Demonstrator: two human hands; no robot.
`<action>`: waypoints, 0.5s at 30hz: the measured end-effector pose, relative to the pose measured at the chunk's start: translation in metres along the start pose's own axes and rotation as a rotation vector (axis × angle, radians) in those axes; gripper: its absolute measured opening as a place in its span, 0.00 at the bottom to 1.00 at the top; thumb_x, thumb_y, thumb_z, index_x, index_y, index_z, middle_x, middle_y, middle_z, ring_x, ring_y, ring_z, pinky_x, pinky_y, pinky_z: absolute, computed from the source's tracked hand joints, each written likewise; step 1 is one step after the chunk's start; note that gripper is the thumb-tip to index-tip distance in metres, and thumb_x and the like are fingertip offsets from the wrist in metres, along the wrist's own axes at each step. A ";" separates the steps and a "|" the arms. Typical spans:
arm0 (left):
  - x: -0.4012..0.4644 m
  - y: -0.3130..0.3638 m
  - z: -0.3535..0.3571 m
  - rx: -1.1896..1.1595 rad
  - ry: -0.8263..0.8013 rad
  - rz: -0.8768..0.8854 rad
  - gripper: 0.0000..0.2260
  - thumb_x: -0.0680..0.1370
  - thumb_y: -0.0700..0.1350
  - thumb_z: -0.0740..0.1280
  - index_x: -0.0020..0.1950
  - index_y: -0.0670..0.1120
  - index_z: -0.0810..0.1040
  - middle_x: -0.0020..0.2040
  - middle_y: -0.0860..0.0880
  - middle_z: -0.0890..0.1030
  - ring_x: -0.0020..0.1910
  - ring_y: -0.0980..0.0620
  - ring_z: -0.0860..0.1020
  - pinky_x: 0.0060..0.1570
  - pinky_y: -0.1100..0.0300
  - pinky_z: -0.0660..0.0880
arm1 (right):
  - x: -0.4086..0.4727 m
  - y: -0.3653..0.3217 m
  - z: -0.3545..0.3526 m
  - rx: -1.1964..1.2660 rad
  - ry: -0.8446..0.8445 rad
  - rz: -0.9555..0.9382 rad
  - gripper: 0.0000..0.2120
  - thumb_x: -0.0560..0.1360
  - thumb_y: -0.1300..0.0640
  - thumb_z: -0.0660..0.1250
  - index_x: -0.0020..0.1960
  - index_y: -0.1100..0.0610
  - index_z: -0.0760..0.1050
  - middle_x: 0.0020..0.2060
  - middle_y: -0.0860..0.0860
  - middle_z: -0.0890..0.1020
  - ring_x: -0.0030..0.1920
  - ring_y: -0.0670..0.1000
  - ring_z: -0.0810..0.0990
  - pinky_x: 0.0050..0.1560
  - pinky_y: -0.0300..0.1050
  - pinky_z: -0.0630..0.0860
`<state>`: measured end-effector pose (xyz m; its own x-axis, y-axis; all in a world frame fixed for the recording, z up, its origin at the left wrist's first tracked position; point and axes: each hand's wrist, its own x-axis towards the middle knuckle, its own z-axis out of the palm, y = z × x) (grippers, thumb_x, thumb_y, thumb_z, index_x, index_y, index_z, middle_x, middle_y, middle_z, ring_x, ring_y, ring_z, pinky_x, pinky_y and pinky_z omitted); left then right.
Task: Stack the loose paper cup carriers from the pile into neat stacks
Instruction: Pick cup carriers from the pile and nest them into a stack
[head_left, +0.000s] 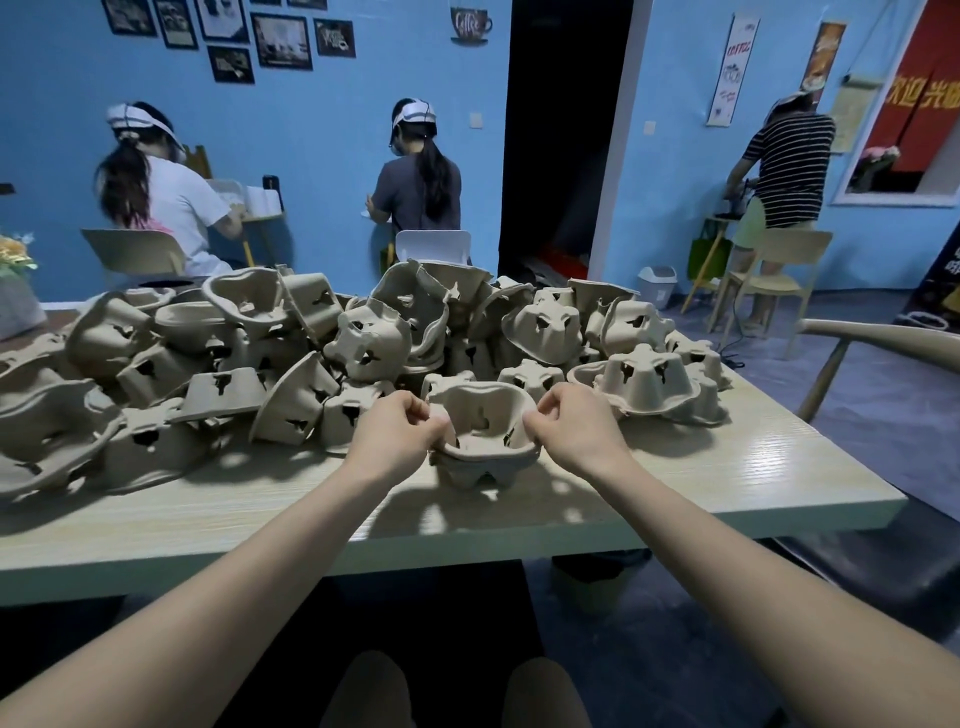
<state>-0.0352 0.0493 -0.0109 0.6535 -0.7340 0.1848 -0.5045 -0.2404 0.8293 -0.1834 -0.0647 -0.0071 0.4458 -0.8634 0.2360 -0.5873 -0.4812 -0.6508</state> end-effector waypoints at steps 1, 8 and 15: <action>-0.001 0.000 0.000 0.021 -0.011 -0.009 0.07 0.76 0.45 0.67 0.39 0.46 0.73 0.36 0.50 0.78 0.34 0.56 0.73 0.33 0.65 0.66 | 0.000 0.001 0.001 -0.027 -0.012 -0.002 0.06 0.71 0.55 0.64 0.40 0.57 0.76 0.39 0.54 0.82 0.46 0.55 0.78 0.48 0.49 0.76; 0.000 0.006 0.001 0.148 -0.006 -0.014 0.10 0.73 0.41 0.69 0.50 0.43 0.70 0.47 0.46 0.74 0.46 0.48 0.72 0.41 0.60 0.69 | 0.001 0.002 0.004 -0.116 -0.065 0.002 0.10 0.72 0.51 0.62 0.41 0.57 0.77 0.42 0.54 0.82 0.47 0.56 0.79 0.48 0.50 0.77; 0.003 0.031 0.024 0.391 -0.025 0.227 0.10 0.75 0.48 0.67 0.54 0.48 0.74 0.56 0.48 0.72 0.59 0.46 0.69 0.60 0.51 0.67 | 0.001 0.025 -0.019 -0.119 -0.032 0.016 0.11 0.76 0.47 0.62 0.43 0.52 0.77 0.42 0.52 0.81 0.47 0.54 0.79 0.47 0.48 0.75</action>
<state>-0.0624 0.0241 0.0024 0.4899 -0.8100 0.3222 -0.8119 -0.2893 0.5071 -0.2105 -0.0805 -0.0096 0.4560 -0.8668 0.2017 -0.6698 -0.4834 -0.5636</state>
